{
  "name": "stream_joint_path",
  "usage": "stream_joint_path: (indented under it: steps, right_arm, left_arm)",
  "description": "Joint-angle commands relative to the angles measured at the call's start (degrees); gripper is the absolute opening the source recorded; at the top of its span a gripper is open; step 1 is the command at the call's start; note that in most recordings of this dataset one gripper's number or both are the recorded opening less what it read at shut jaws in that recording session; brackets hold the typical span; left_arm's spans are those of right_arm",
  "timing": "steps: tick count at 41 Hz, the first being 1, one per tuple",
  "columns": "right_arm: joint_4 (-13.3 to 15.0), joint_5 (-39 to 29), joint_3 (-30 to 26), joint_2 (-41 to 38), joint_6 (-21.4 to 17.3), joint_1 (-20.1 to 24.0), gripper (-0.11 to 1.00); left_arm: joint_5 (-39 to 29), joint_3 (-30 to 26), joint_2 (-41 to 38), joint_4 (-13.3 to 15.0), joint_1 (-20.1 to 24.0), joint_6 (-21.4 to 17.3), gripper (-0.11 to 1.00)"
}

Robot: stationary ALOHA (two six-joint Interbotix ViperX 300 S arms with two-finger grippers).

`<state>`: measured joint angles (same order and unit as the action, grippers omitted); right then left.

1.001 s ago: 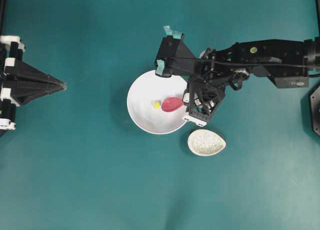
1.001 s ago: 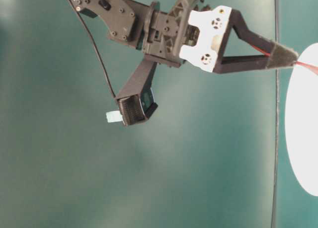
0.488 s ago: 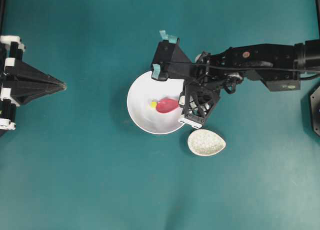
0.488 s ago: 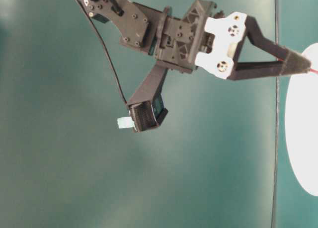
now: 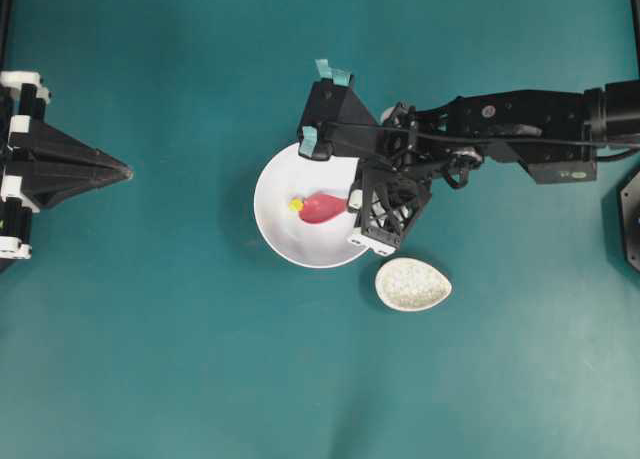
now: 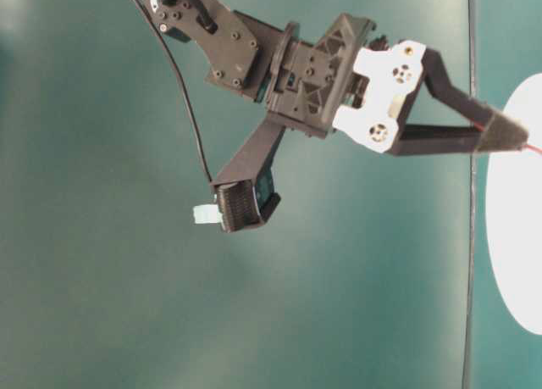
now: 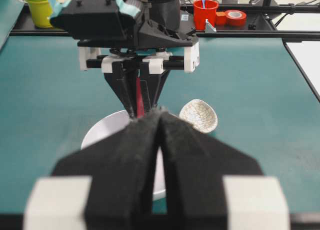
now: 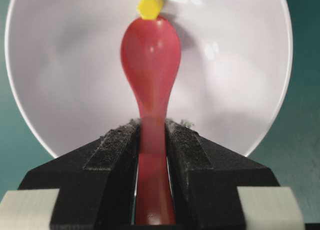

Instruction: Scoop the yellow hexagonal prism block from the bowl with a spoon using the right arm.

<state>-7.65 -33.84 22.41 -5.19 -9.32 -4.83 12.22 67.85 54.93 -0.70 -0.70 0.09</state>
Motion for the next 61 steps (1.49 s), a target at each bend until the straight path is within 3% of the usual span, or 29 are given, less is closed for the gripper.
stream_joint_path:
  steps: [1,31,61]
  right_arm:
    - [0.0,2.02,-1.23,0.7,0.09,0.09,0.22]
    - [0.0,9.76,1.85,1.58,-0.09,0.62,0.22]
    - [-0.18,30.5,15.21,9.32,-0.35,2.37,0.22]
  left_arm:
    - [0.62,-1.14,-0.44,-0.18,-0.18,0.0,-0.01]
    - [0.53,-1.14,-0.44,-0.18,-0.18,0.18,-0.01]
    - [0.44,-1.14,-0.44,-0.18,-0.18,0.18,-0.01]
